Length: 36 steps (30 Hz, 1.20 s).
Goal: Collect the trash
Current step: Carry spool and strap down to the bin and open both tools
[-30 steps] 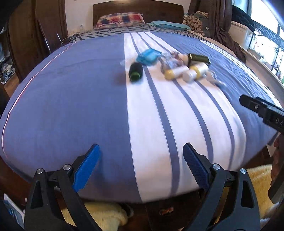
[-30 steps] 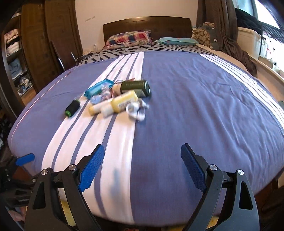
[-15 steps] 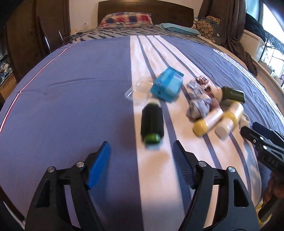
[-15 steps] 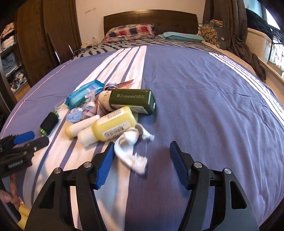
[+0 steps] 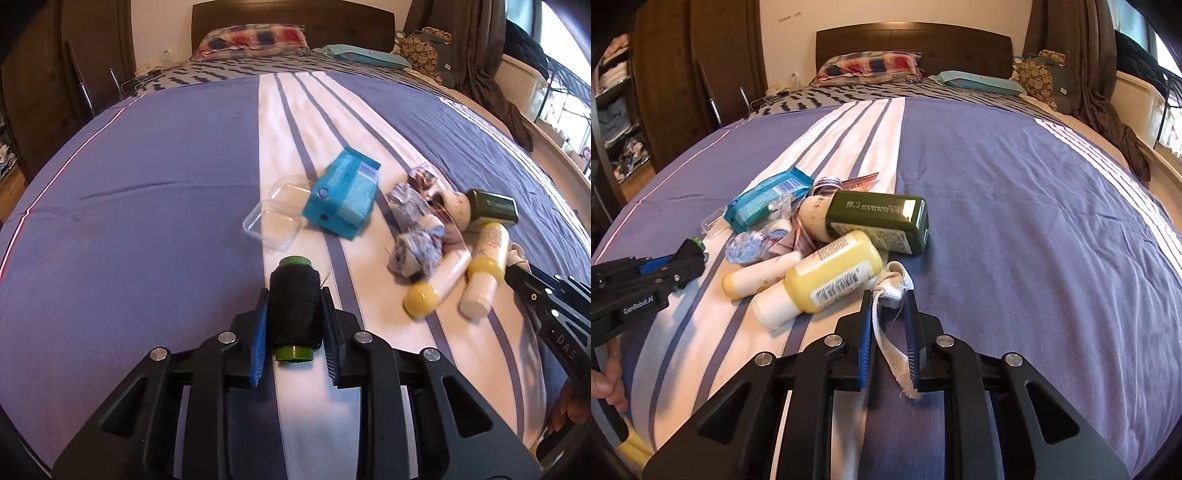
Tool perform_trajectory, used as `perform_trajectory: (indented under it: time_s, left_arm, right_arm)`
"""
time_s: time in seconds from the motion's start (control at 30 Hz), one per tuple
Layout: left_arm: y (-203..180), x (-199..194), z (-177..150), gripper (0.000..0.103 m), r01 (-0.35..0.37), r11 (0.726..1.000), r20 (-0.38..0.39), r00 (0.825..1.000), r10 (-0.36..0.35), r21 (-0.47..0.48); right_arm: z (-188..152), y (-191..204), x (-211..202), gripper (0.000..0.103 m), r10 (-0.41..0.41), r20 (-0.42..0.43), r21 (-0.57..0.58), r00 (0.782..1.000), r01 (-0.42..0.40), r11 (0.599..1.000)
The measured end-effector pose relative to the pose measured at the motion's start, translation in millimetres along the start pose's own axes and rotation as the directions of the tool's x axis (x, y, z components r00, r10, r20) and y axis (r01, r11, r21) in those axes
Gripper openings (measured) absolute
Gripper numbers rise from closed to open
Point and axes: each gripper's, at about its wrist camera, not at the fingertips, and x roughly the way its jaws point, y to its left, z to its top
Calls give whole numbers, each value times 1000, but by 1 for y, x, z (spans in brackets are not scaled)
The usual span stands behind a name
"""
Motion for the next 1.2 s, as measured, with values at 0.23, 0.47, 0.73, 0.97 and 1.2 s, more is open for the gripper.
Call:
perform_trajectory:
  time_s: [0.23,0.47,0.73,0.97,1.2]
  left_arm:
    - [-10,-32,-31,24,51,999,-1,999,-51,11]
    - [-21,-88,-66,25,86,996,57,995,-87,17]
    - [-33,-147,-115,25,94,995,102,990,-98,36]
    - [-48,-160,-166,25,105,992,49,993,-109,67]
    - [-57,-136,-214,25,116,990,-63,992,-110,85]
  right_arm:
    - [-23,0,-35,17,20,-5,39,1000,-20,999]
    - [-46,11,-87,17,77,31,32,997,-78,996]
    - [-81,21,-147,17,117,64,27,991,-119,993]
    - [-122,20,-158,17,122,13,35,992,-122,992]
    - [-164,31,-143,17,124,-89,-3,988,-125,992]
